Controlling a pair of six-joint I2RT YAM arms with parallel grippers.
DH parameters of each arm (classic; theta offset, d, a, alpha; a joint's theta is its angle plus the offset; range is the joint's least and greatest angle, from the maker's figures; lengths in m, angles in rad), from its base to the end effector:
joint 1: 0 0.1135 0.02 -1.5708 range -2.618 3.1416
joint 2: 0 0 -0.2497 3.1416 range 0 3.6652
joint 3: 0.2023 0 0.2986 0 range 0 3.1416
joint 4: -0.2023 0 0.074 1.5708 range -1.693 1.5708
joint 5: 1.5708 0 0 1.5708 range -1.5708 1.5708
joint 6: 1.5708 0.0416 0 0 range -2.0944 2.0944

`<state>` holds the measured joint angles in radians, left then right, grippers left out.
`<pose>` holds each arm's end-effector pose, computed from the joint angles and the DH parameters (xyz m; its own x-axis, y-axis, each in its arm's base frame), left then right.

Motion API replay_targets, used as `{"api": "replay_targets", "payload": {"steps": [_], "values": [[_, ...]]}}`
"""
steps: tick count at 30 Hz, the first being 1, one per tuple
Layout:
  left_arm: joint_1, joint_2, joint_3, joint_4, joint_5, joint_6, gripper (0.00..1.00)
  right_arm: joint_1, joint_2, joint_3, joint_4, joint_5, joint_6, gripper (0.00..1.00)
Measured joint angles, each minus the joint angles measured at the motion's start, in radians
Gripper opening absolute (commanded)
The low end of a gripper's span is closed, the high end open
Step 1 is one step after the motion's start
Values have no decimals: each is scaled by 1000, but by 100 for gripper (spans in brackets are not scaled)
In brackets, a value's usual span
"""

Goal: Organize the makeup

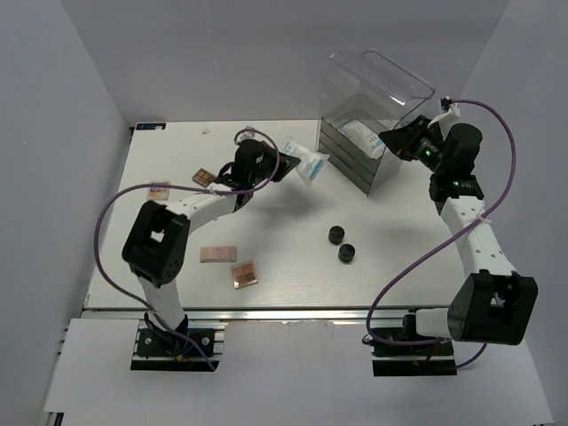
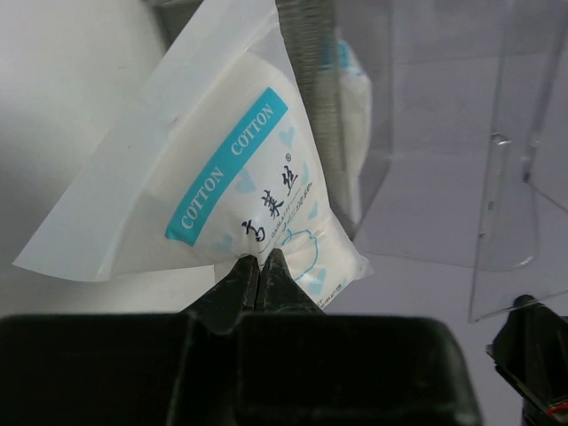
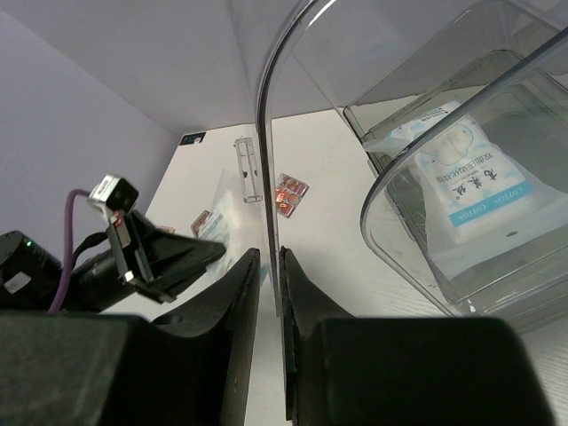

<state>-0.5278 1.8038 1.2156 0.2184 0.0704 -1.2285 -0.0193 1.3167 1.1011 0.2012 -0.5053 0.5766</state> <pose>0.3976 -0.2352 0.2023 -0.6314 -0.7196 -0.2890 -0.1065 0.4496 -0.8868 0.3665 0.0131 0.3496 -0.2667 0.4823 -0.8344 -0.3837 0.7411 0.5510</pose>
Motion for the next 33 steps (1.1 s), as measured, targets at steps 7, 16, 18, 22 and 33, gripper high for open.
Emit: {"api": "replay_targets", "payload": {"steps": [7,16,18,22,33], "values": [[-10,254,252,217,150,-29,1,0,-2,0,0,-3,1,20],[-32,522,601,337,246,-82,6,0,-4,0,0,-7,3,20],[-33,570,676,344,259,-91,9,0,-6,0,0,-7,4,20],[-36,648,790,374,272,-121,15,0,-10,0,0,-9,5,20],[-39,821,922,460,216,-219,49,0,-13,0,0,-17,5,20]]}}
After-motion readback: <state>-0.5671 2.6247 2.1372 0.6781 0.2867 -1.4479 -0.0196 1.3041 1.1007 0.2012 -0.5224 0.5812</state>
